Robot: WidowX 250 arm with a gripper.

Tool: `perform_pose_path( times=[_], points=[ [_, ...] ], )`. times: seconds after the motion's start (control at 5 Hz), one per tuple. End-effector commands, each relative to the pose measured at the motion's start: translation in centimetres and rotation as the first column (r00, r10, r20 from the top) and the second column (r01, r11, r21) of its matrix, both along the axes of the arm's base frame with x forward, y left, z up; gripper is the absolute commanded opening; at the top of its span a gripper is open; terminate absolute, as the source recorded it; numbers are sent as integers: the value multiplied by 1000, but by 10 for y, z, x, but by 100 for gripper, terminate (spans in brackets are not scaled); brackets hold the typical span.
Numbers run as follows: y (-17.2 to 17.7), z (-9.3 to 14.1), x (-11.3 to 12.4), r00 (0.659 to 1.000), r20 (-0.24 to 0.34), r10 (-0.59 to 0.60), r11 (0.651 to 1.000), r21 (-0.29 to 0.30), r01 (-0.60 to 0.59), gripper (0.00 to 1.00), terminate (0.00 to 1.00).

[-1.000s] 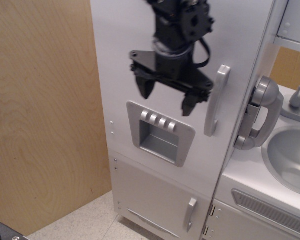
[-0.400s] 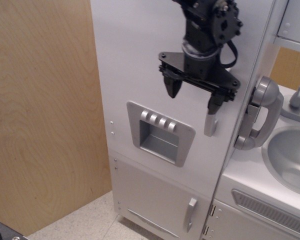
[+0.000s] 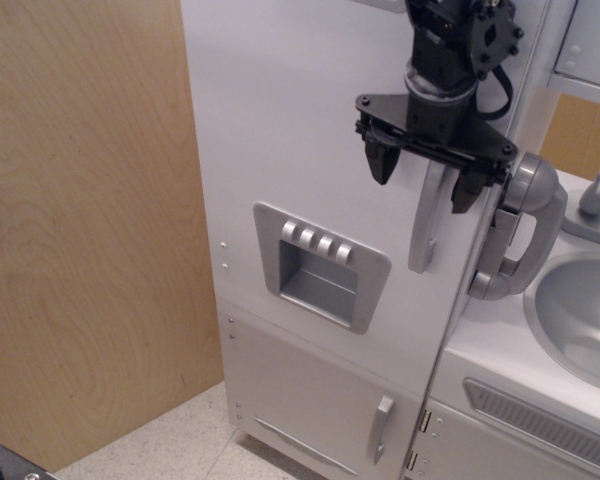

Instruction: Open fridge

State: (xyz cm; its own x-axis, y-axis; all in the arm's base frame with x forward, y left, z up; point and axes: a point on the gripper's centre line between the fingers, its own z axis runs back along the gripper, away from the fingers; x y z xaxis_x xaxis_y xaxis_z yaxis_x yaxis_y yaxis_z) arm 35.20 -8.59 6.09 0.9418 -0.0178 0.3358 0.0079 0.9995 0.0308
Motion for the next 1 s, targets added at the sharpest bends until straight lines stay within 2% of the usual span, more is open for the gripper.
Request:
perform_pose_path(
  times=[0.0,0.2,0.4,0.8],
  points=[
    [3,19,5,996,84,-22,1000,8,21,0,0],
    [4,20,0,993,111,-42,999,13,41,0,0],
    [8,21,-6,989,127,-70,997,-7,71,0,0],
    [18,20,-37,985,140,-100,995,-4,101,0,0]
  ],
)
